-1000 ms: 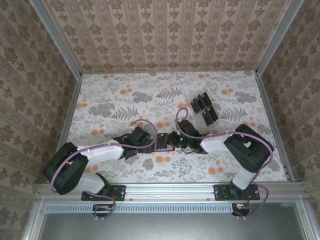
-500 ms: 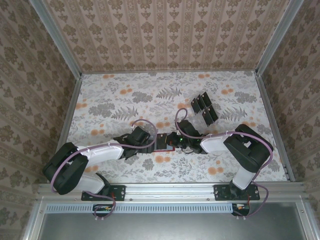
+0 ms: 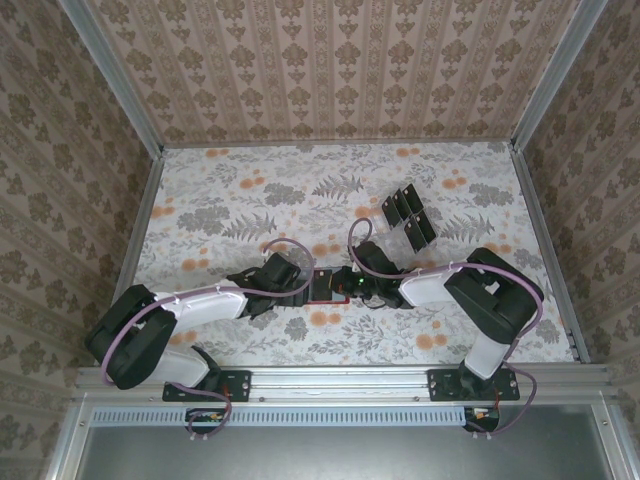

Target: Put the credit cards into the card holder

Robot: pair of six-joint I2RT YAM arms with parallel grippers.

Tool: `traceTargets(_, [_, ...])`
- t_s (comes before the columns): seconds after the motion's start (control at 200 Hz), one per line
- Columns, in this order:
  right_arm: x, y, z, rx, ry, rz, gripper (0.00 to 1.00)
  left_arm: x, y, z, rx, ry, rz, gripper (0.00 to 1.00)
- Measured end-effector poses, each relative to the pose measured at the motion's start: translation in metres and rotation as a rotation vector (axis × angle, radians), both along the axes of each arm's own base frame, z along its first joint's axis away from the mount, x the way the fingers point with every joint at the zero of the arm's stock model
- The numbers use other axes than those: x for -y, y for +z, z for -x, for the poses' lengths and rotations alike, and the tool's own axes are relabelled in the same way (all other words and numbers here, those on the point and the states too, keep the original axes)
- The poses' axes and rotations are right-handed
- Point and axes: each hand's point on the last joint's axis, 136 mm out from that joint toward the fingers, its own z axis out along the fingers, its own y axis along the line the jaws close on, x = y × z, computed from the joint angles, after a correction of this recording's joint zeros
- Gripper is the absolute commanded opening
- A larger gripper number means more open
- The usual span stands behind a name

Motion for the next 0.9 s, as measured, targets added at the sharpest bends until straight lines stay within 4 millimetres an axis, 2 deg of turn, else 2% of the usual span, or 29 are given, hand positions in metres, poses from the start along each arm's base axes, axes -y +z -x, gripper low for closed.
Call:
traceTargets(0.205, [-0.003, -0.001, -0.001, -0.011, -0.008, -0.007, 0.00, 0.000, 0.000, 0.000, 0.000, 0.000, -0.001, 1.00])
traceTargets(0.72, [-0.029, 0.001, -0.004, -0.006, 0.030, -0.017, 0.00, 0.000, 0.001, 0.000, 0.002, 0.000, 0.001, 1.00])
traceTargets(0.9, [-0.035, 0.002, -0.003, -0.013, 0.042, -0.010, 0.00, -0.015, 0.011, 0.004, -0.006, 0.025, -0.013, 1.00])
